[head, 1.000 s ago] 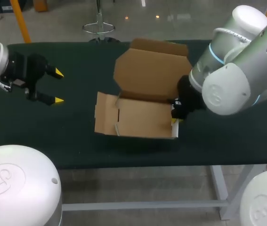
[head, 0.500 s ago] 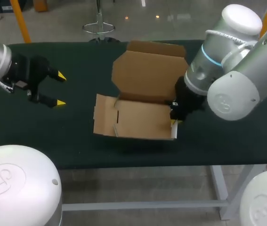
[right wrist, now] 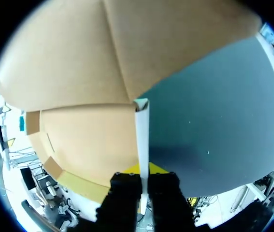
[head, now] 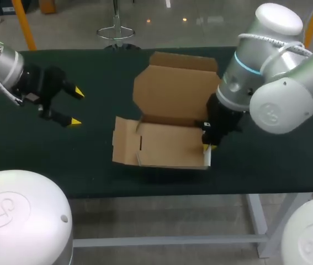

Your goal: Assemble the packaging by folding the flat box into shape, placing the metal phone stand inside, and closing the box properly

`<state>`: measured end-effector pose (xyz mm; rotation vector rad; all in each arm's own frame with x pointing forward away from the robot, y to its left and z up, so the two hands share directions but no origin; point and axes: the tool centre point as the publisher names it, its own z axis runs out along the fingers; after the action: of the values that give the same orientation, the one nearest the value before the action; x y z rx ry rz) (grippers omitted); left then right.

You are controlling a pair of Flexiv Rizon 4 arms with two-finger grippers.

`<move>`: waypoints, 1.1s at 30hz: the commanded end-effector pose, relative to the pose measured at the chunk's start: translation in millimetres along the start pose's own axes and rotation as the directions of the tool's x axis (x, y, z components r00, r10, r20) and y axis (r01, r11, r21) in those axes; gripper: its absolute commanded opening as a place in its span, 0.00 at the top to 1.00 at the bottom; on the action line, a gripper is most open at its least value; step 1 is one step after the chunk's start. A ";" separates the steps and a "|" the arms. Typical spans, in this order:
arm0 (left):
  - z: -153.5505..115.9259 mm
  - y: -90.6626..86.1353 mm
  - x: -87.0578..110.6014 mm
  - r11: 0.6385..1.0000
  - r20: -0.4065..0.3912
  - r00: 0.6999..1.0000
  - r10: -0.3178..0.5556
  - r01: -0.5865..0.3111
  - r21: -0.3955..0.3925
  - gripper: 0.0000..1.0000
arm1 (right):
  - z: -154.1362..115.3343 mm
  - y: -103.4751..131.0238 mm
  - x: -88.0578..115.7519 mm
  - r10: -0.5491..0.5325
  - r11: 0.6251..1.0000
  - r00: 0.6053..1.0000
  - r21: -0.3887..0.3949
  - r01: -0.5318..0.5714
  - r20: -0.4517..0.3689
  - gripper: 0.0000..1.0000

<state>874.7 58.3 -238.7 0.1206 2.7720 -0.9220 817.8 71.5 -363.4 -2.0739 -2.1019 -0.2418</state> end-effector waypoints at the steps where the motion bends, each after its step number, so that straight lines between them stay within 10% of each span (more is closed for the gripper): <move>1: 6.1 1.8 -5.6 1.000 -0.037 0.999 -0.001 0.001 -0.015 0.00 | -1.0 4.9 4.6 0.005 0.994 1.000 0.106 -0.008 0.026 1.00; 33: 14.5 29.4 -6.1 0.997 -0.026 1.000 0.008 -0.010 -0.077 0.00 | 30.3 62.5 21.2 -0.033 0.946 0.996 0.324 0.003 0.085 1.00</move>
<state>885.9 73.1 -264.1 0.1321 2.8200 -0.8181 875.0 96.6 -391.4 -1.9982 -2.1169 -0.0067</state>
